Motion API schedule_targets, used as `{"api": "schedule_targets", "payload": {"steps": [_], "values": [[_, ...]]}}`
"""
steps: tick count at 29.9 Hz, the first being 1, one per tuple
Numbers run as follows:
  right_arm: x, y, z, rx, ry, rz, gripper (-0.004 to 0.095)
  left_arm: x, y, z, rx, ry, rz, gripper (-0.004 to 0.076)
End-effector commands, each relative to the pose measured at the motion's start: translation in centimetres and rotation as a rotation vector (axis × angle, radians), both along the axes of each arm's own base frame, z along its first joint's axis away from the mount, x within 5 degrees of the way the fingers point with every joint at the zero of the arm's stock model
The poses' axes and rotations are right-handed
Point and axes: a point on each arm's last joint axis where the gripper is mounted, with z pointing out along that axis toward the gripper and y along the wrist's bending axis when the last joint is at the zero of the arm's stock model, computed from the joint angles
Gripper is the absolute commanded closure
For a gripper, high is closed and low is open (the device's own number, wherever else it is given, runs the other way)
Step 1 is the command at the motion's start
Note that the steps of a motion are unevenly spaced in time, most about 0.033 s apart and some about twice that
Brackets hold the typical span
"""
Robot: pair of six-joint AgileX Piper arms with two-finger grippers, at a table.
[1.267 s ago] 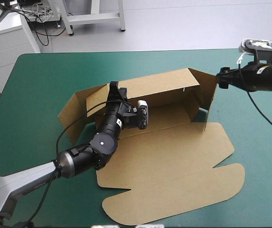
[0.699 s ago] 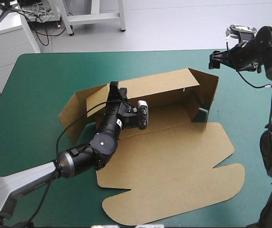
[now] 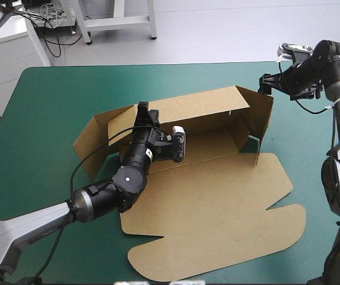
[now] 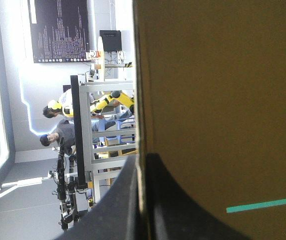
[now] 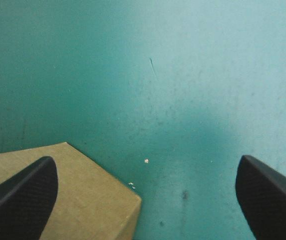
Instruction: Fold the box
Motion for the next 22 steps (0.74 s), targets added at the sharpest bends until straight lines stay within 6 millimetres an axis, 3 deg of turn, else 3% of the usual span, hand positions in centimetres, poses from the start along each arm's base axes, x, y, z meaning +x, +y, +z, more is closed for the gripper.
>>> {"api": "schedule_targets", "payload": {"steps": [1, 10, 22], "values": [[-1.9, 0.0, 2.5, -0.004, -0.048, 0.034, 0.0031, -0.2, 0.2, 2.6, 0.004, -0.122, -0.017, 0.0734], [-3.9, -0.4, 2.8, -0.008, -0.033, 0.063, 0.0032, -0.2, 0.1, 2.6, -0.001, -0.119, -0.018, 0.0734], [-6.2, 0.6, 1.8, 0.073, -0.035, 0.135, 0.0032, -0.2, 0.1, 2.6, -0.001, -0.119, -0.018, 0.0734]]}}
